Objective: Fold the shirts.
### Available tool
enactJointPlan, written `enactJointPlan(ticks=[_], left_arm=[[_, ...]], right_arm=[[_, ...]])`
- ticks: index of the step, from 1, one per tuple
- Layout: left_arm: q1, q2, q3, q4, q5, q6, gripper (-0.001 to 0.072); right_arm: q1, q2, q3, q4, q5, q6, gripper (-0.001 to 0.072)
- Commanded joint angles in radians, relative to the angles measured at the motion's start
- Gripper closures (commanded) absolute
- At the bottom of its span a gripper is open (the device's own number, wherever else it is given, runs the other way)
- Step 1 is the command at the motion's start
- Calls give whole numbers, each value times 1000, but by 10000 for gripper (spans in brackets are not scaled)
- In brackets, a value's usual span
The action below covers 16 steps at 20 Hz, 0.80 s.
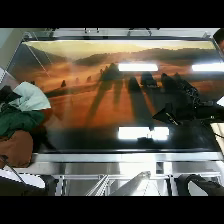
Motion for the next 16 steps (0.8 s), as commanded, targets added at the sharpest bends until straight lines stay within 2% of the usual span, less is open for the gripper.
enactJointPlan(ticks=[1,3,5,8,12,13,14,16], left_arm=[[-94,-3,153,-295,-298,-6,706],[-177,71,199,-592,-388,-6,704],[-285,157,205,-755,-407,-6,684],[-473,275,158,-763,-388,-5,684],[-695,337,31,-752,-273,4,684],[-734,336,-3,-720,-256,3,634],[-770,336,-39,-674,-246,1,429],[-817,336,-108,-569,-225,-11,408]], right_arm=[[1,0,0,0,3,0,691],[1,0,0,0,3,-2,691],[1,2,0,0,25,-62,691],[-2,1,0,0,77,-97,691],[-5,1,0,-1,86,-125,691],[-8,1,0,-1,89,-134,690],[-11,1,0,-2,90,-135,684],[-33,1,0,-8,94,-135,681]])
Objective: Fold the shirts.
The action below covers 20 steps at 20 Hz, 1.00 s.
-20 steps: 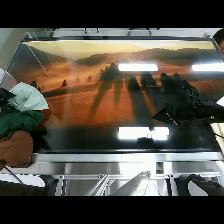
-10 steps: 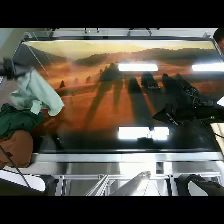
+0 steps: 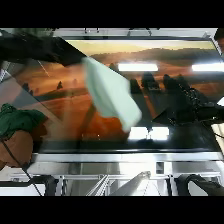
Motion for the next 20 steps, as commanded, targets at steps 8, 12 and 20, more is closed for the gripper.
enactJointPlan(ticks=[8,12,20], left_arm=[[-22,14,-325,282,42,-108,11],[-83,13,-508,280,262,-85,-3],[-331,-224,-500,271,439,-92,31]], right_arm=[[-331,-26,5,-145,-50,-7,185],[-417,-137,5,-131,-109,-42,186],[-231,-441,13,-123,-248,-114,199]])
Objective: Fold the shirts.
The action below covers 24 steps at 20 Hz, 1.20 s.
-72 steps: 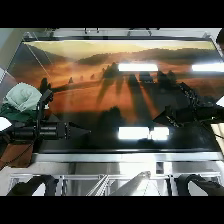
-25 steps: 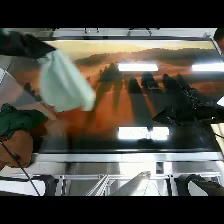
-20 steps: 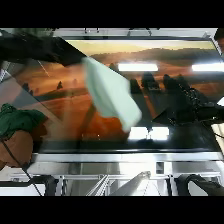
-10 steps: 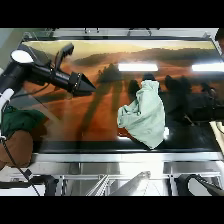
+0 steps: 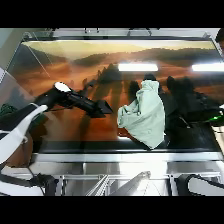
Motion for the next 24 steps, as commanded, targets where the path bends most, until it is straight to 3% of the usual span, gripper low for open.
enactJointPlan(ticks=[1,3,4,5,6,7,10,14,17,18,21,24], left_arm=[[-103,-135,78,-3,8,-5,110],[-146,-210,177,-3,-27,-24,241],[-162,-238,222,-3,-28,-40,243],[-173,-264,267,-3,-30,-60,310],[-179,-282,307,-5,-51,-69,611],[-181,-290,349,-20,-91,-62,705],[-145,-234,463,-94,-211,-59,706],[-54,50,633,-214,-335,-82,705],[39,304,769,-200,-312,-81,684],[78,369,803,-172,-294,-84,683],[167,494,840,102,-253,-176,679],[183,499,685,158,-262,-185,678]], right_arm=[[89,-111,10,26,-52,-47,275],[120,-130,24,90,-52,-90,308],[125,-131,34,124,-47,-112,401],[128,-130,51,151,-27,-131,561],[127,-127,72,159,13,-134,693],[127,-119,95,158,56,-135,691],[116,-34,175,211,219,-133,691],[90,266,299,591,419,-190,691],[75,528,426,764,281,-323,690],[76,606,453,739,174,-369,690],[122,760,453,513,-102,-353,690],[285,692,414,405,-127,-313,690]])
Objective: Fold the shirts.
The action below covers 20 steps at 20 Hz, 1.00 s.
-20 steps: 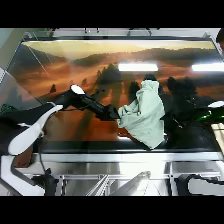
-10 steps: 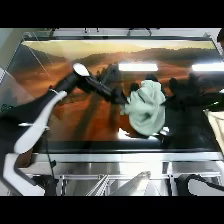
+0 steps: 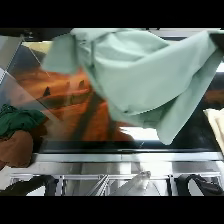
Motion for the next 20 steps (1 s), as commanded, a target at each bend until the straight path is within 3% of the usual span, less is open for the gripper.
enactJointPlan(ticks=[1,5,6,7,8,11,14,16,20], left_arm=[[37,29,-143,114,1,-32,678],[66,-134,-350,114,-129,-24,651],[82,-175,-386,114,-151,-16,474],[107,-218,-420,113,-173,-15,363],[137,-257,-444,114,-187,-16,364],[233,-375,-473,114,-267,-17,364],[283,-422,-557,114,-239,-6,364],[282,-422,-644,114,-165,37,364],[230,-422,-803,113,-17,83,364]], right_arm=[[186,-45,-35,-139,-122,9,690],[392,-356,-85,-331,-174,98,683],[398,-433,-85,-335,-173,116,516],[389,-502,-85,-335,-171,137,214],[370,-549,-85,-337,-156,158,123],[236,-612,-86,-368,-3,220,127],[108,-615,-142,-571,126,322,133],[60,-615,-262,-596,97,335,131],[73,-624,-473,-571,-108,313,131]])
